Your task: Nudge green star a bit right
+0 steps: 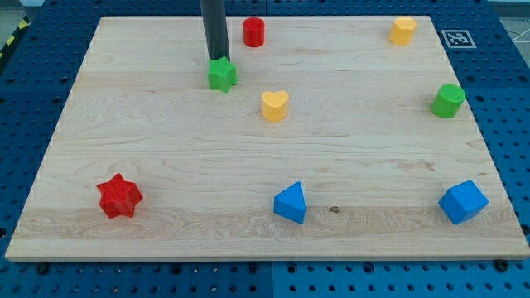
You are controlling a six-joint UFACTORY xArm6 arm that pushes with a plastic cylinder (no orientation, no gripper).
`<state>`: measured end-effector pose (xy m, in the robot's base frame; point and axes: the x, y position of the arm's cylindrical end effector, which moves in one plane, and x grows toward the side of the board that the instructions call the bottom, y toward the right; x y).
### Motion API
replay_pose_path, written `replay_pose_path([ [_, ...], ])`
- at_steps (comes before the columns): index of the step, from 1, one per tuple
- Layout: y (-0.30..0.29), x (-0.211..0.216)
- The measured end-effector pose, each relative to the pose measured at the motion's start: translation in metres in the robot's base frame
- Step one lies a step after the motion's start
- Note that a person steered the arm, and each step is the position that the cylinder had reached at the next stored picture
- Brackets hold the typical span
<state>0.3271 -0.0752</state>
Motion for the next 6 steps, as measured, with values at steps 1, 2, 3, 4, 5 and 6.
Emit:
replay_pose_path([
  [1,0.000,0.034],
  [2,0.008,0.037],
  [3,-0.025,0.036],
  [4,-0.080,0.045],
  [5,-0.070,0.064],
  [6,-0.025,0.065],
])
